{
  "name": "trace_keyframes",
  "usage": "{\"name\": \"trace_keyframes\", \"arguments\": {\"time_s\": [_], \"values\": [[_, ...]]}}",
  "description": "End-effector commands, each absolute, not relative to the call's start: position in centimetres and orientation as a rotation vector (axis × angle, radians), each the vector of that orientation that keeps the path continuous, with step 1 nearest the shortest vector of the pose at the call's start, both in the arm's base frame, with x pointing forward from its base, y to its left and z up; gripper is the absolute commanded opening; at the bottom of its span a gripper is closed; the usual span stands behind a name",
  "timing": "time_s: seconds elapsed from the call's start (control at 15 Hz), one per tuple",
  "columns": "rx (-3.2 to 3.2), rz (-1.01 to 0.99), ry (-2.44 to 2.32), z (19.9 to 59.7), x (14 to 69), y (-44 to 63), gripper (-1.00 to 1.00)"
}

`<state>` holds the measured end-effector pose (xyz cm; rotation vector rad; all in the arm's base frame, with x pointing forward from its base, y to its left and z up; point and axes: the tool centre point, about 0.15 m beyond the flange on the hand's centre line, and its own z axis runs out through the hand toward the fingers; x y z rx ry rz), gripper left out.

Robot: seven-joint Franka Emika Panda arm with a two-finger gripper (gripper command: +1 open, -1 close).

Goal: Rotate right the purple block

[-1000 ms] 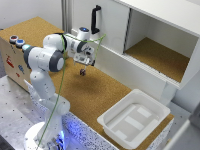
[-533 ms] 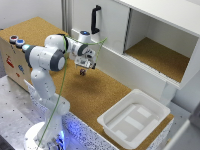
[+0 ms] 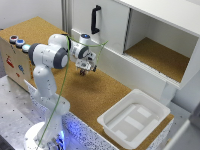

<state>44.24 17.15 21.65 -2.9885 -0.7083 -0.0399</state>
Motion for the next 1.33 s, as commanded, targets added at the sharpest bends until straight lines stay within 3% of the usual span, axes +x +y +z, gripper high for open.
{"name": "trace_keyframes", "arguments": {"time_s": [0.0, 0.47, 0.73, 1.0, 1.27], "values": [[-3.038, 0.041, -0.750, 19.9, 45.6, 18.6, -1.00], [-3.088, 0.051, -0.730, 20.5, 45.6, 17.4, -1.00], [-3.112, -0.010, -0.655, 22.9, 45.8, 16.9, -1.00], [-3.148, -0.049, -0.326, 25.7, 45.6, 15.5, -1.00], [-3.186, 0.053, 0.095, 24.1, 45.1, 14.7, -1.00]]}}
